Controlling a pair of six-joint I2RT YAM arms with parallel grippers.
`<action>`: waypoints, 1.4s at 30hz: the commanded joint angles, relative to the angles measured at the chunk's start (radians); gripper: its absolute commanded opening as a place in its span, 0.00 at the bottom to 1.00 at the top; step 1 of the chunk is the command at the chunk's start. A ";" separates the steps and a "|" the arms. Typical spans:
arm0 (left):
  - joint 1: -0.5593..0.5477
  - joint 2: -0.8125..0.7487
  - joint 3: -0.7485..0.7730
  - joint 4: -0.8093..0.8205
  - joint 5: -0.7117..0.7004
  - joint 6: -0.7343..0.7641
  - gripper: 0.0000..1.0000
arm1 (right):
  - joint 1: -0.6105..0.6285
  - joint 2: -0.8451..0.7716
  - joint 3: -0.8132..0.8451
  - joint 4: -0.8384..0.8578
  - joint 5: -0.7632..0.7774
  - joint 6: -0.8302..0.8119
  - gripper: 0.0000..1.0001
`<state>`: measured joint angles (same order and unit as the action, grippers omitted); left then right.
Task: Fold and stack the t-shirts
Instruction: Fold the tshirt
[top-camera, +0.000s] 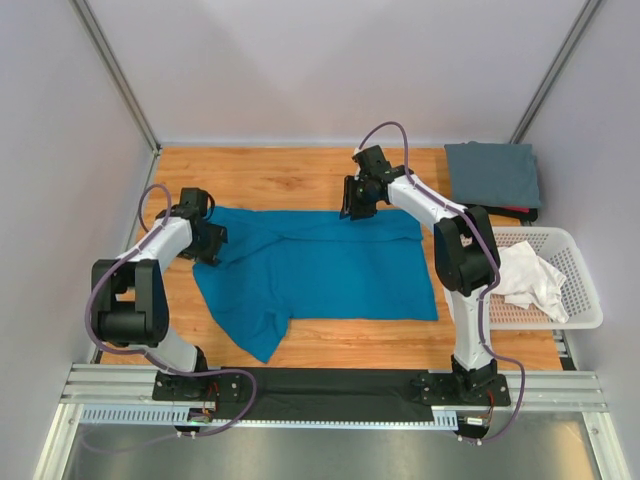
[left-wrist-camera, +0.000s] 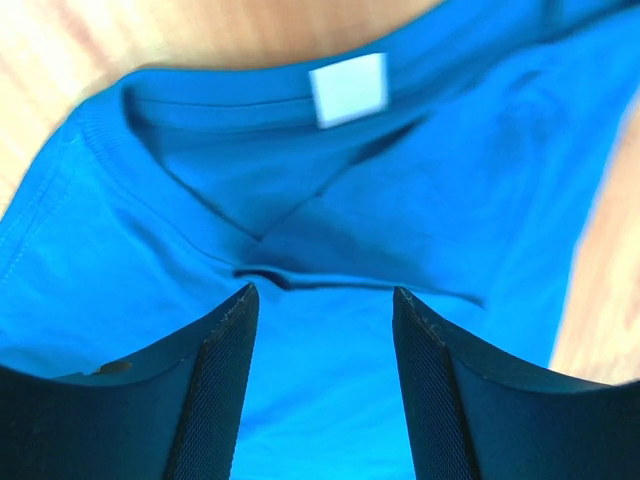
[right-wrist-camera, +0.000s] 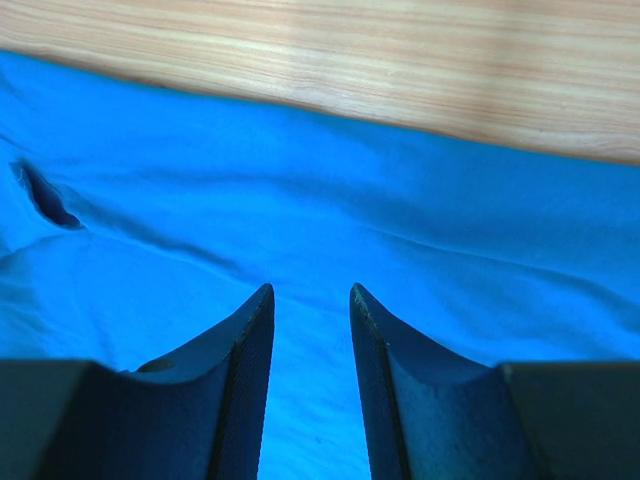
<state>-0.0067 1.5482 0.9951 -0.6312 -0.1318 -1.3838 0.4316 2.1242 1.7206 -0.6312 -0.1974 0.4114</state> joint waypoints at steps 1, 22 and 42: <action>0.001 0.045 0.033 -0.071 0.021 -0.092 0.63 | 0.007 -0.030 0.002 0.024 -0.013 -0.002 0.38; 0.001 0.136 0.102 -0.131 0.004 -0.103 0.30 | 0.007 -0.020 0.013 0.016 -0.011 0.000 0.38; -0.079 0.046 0.109 -0.145 -0.097 0.313 0.00 | 0.006 0.022 0.017 0.010 -0.011 0.027 0.38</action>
<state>-0.0589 1.6417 1.0710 -0.7895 -0.1864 -1.1824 0.4316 2.1277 1.7203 -0.6319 -0.2024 0.4225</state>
